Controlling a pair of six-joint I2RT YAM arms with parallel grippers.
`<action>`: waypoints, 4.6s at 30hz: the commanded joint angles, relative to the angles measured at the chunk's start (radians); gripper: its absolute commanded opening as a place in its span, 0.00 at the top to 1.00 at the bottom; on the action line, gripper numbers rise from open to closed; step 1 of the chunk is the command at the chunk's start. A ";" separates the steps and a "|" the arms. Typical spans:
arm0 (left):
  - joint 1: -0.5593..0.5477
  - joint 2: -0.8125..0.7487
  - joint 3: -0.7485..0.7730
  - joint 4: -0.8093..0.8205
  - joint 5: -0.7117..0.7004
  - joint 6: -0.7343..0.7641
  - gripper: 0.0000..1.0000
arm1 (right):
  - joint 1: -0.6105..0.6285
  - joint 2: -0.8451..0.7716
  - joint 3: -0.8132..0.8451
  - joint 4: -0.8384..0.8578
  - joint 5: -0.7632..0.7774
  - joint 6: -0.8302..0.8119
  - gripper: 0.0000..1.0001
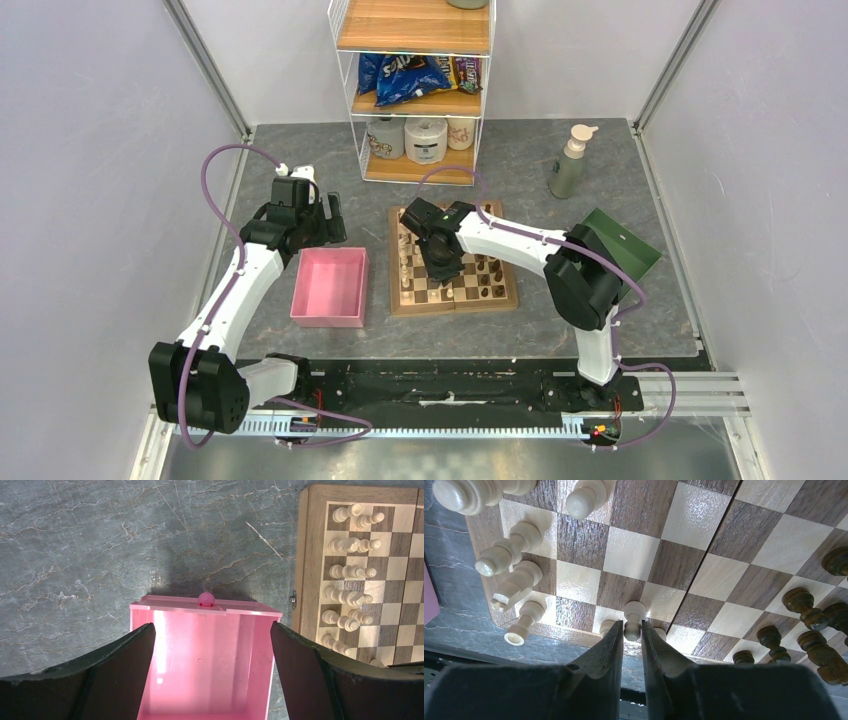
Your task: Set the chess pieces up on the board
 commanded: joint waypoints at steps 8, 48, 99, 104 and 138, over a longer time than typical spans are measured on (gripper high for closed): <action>0.003 -0.008 0.021 0.006 0.008 -0.016 0.08 | 0.012 -0.003 0.075 0.002 0.055 -0.014 0.83; 0.004 -0.006 0.021 0.005 0.013 -0.015 0.08 | 0.021 0.128 0.211 0.049 0.038 -0.041 0.64; 0.003 0.000 0.021 0.004 0.011 -0.016 0.08 | 0.094 0.004 0.036 0.003 0.031 -0.010 0.84; 0.002 -0.001 0.021 0.004 0.010 -0.015 0.08 | 0.092 0.026 0.092 0.014 0.056 -0.011 0.84; 0.004 0.000 0.021 0.004 0.014 -0.016 0.08 | 0.081 0.102 0.153 0.032 0.121 -0.012 0.81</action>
